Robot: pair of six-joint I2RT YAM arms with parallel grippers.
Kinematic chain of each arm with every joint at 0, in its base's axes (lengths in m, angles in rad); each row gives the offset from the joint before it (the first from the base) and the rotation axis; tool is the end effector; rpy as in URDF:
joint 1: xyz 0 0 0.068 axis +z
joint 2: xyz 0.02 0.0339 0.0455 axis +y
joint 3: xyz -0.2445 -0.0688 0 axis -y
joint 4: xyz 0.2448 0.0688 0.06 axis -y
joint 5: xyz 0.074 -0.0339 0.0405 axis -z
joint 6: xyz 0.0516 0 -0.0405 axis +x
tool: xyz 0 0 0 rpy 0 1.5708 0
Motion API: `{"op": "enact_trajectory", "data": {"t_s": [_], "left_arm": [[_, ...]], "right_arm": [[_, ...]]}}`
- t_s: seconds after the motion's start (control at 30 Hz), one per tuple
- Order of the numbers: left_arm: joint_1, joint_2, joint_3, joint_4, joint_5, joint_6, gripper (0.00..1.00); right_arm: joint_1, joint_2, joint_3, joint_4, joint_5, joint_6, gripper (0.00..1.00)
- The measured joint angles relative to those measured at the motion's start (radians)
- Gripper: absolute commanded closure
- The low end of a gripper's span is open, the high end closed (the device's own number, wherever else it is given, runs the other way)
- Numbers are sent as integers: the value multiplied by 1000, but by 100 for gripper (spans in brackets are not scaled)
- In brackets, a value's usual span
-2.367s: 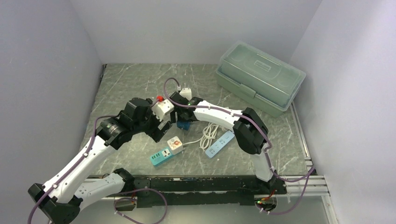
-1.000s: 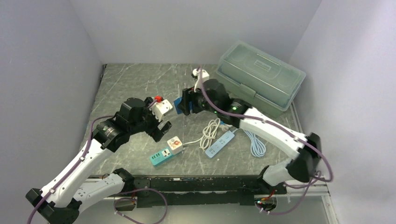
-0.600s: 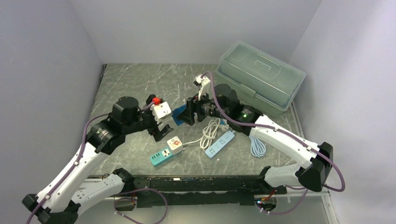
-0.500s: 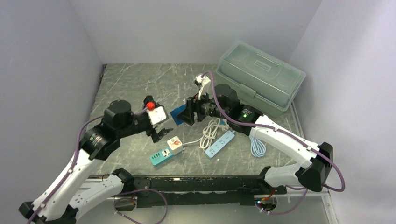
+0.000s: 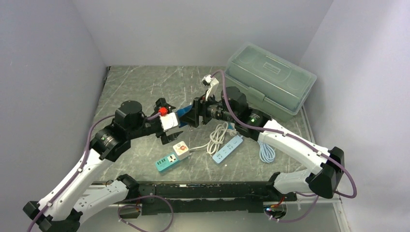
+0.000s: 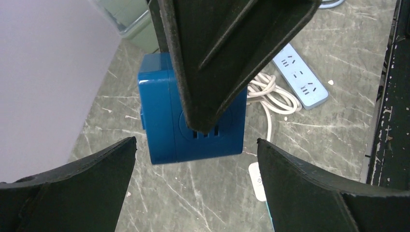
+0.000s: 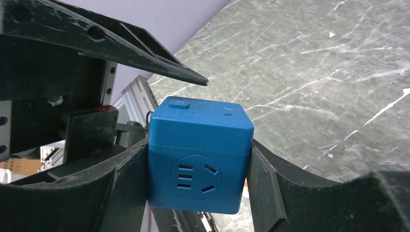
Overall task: Insert the plug
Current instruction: Pick up the plug from the center of the board.
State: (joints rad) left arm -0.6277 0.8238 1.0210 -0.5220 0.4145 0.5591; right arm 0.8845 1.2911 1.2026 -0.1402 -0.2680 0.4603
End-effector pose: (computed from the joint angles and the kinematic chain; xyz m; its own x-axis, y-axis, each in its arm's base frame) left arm 0.1473 -0.1326 0.3610 0.2300 0.4329 -0.8716 0.8546 0.3386 0.3937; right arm 0.1936 0.2579 0.3586 -0.5327 0.0257 -0.8459 -0.7509 0.4466 0.4864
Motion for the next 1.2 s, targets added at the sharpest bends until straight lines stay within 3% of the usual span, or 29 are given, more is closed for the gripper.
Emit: {"op": "enact_trajectory", "data": {"t_s": [0.13, 0.27, 0.37, 0.47, 0.53, 0.57, 0.67, 0.8, 0.97, 1.2], "left_arm": [[-8, 28, 0, 2, 0, 3, 0], [-18, 45, 7, 0, -1, 7, 12], [-21, 72, 27, -3, 4, 11, 35], [-24, 90, 42, -29, 16, 15, 69], [-24, 96, 47, -42, 16, 31, 93], [-24, 99, 50, -48, 20, 34, 100], [-25, 102, 60, -60, 32, 40, 100], [-27, 83, 77, -110, 119, 105, 100], [-26, -36, 72, -213, 308, 343, 100], [-29, -110, 84, -465, 463, 867, 100]], "right_arm": [[9, 7, -2, 13, 1, 10, 76], [19, 10, -5, 17, 1, 16, 75], [28, 10, -11, 22, 1, 19, 72], [29, 10, -26, 36, 18, 34, 68], [27, 8, -37, 45, 23, 51, 60], [28, 6, -39, 45, 23, 55, 49], [27, -5, -45, 35, 11, 58, 18], [-3, -49, -34, -37, -112, -17, 1], [-100, -87, 31, -97, -394, -102, 0], [-95, -75, 64, -136, -656, -187, 0]]}}
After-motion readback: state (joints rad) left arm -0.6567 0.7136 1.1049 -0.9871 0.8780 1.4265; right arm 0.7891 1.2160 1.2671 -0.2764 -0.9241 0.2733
